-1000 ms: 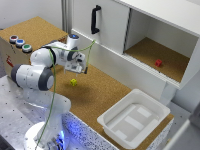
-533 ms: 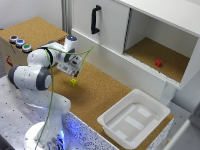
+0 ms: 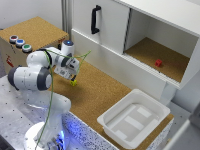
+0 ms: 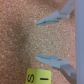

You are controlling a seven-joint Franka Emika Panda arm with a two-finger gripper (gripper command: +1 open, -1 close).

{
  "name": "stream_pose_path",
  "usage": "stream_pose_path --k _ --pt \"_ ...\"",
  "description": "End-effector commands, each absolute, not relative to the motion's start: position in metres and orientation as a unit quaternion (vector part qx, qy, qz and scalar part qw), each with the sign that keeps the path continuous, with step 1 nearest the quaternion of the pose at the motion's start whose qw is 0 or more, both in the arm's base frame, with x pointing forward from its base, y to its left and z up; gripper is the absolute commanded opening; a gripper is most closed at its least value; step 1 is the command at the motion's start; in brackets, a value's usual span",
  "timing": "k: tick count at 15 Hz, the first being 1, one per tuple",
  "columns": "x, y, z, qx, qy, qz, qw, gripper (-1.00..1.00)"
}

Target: Slide the yellow block towards the right

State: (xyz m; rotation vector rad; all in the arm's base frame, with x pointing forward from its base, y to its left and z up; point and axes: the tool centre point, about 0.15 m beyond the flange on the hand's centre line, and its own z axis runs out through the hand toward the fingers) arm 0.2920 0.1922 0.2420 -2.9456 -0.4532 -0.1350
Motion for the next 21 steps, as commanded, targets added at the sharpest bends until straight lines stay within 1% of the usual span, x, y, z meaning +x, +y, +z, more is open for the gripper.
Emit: stream_pose_path --k 1,6,10,15,19,20,21 --pt "0.317 0.182 0.209 -0.981 -0.157 -0.071 0.093 -1.0" --pt "0.326 0.148 0.207 -0.986 -0.139 -0.075 0.057 -1.0" --pt "0.327 0.099 0.217 -0.992 -0.097 -0.078 0.024 -1.0" --pt "0.33 0.038 0.221 -0.995 -0.082 -0.057 -0.012 -1.0" --pt "0.337 0.006 0.228 -0.995 -0.068 -0.06 -0.037 -1.0" --pt "0.339 0.0 0.229 -0.995 -0.065 -0.059 -0.04 -1.0" --pt "0.341 -0.005 0.232 -0.996 -0.06 -0.058 -0.035 -1.0"
